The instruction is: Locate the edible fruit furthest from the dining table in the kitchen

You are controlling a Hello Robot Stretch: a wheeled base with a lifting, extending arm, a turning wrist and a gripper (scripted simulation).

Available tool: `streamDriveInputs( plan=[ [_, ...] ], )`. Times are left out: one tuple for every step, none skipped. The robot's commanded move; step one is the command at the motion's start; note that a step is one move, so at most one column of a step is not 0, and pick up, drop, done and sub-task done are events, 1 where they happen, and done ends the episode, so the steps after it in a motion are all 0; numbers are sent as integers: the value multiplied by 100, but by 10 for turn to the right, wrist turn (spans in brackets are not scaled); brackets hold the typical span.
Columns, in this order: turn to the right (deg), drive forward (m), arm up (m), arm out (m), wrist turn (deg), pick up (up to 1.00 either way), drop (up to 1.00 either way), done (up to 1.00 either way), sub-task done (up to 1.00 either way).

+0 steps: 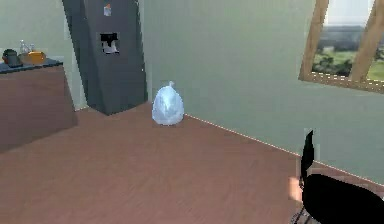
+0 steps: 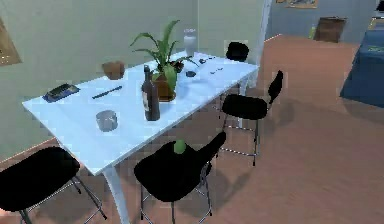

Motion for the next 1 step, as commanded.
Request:
streamDriveInputs(
  plan=[
    [-420,0,0,0,0,0,0,0,0]
  ],
)
